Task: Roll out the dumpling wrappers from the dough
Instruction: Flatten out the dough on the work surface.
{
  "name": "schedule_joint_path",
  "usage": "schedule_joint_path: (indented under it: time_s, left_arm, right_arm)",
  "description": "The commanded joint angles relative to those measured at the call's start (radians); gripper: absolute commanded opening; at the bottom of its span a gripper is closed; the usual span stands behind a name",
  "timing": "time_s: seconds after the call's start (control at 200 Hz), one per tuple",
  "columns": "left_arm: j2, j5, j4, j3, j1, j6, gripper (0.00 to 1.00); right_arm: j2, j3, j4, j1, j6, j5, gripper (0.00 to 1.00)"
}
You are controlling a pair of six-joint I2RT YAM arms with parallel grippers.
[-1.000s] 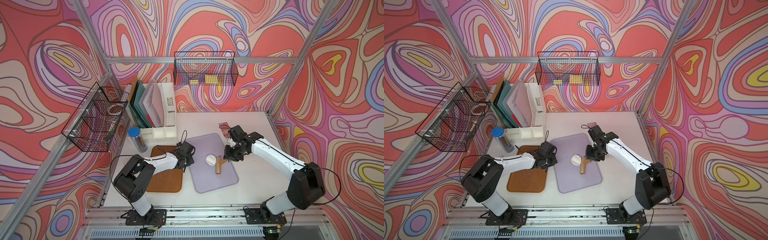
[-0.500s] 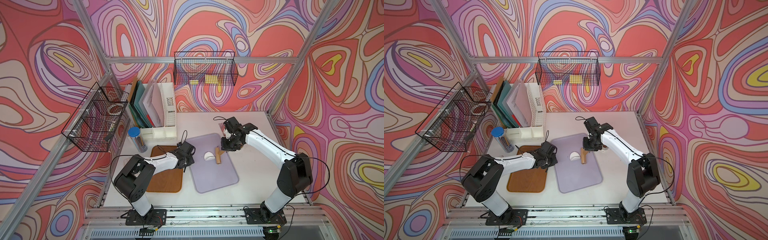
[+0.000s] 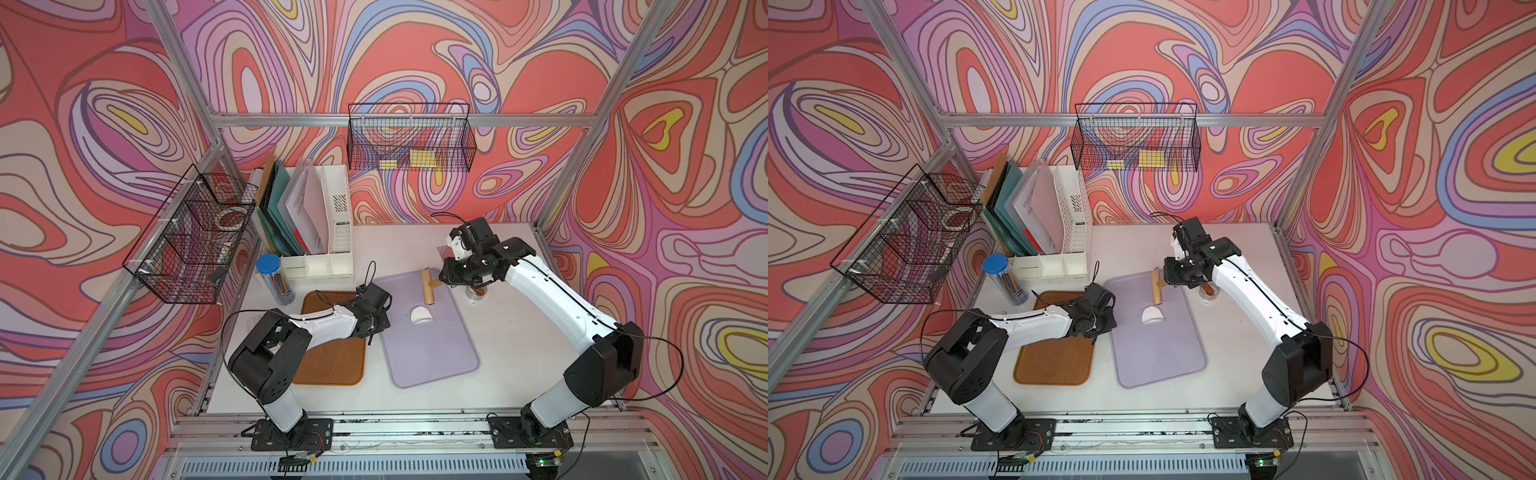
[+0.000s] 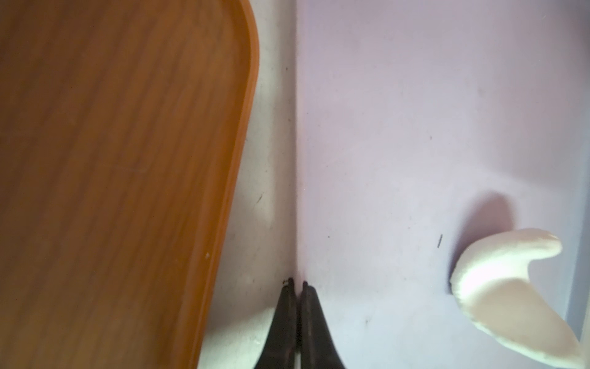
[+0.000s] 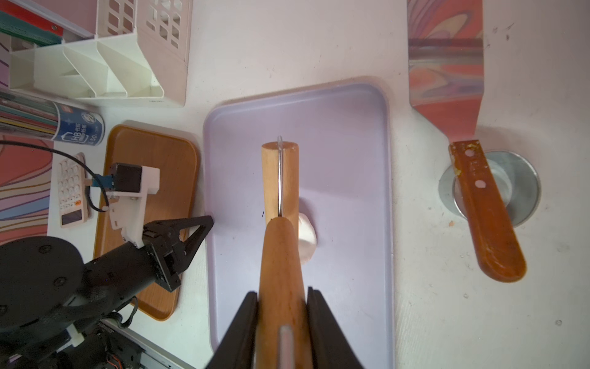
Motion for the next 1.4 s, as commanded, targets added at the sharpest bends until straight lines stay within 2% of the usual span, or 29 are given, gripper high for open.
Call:
schedule_joint_path:
  time_s: [0.0, 0.371, 0.626, 0.871, 1.147, 1.237, 1.397]
  left_arm:
    - [0.0, 0.02, 0.016, 0.014, -0.008, 0.014, 0.0]
    - [-0.002, 0.024, 0.024, 0.008, -0.009, 0.012, 0.0]
    - [-0.002, 0.032, 0.024, 0.008, -0.009, 0.016, 0.0]
    - [0.0, 0.031, 0.026, 0.009, -0.011, 0.02, 0.0]
    - [-0.002, 0.013, 0.012, 0.016, -0.02, 0.044, 0.0]
    - [-0.002, 0.009, 0.009, 0.015, -0.02, 0.052, 0.0]
    - [0.001, 0.008, 0.012, 0.016, -0.022, 0.048, 0.0]
  right_arm:
    - [0.013, -0.047, 0.058, 0.008, -0.001, -0.038, 0.0]
    - [0.021, -0.078, -0.033, 0.046, 0.015, -0.05, 0.0]
    - [0.014, 0.004, -0.138, 0.046, 0.036, -0.004, 0.0]
    - [0.058, 0.037, -0.186, 0.046, 0.043, -0.024, 0.0]
    - [0.145, 0.164, -0.248, 0.029, 0.062, -0.031, 0.0]
    - [0.162, 0.175, -0.265, 0.029, 0.061, -0.07, 0.0]
    - [0.208, 0.166, -0.304, 0.029, 0.076, -0.057, 0.0]
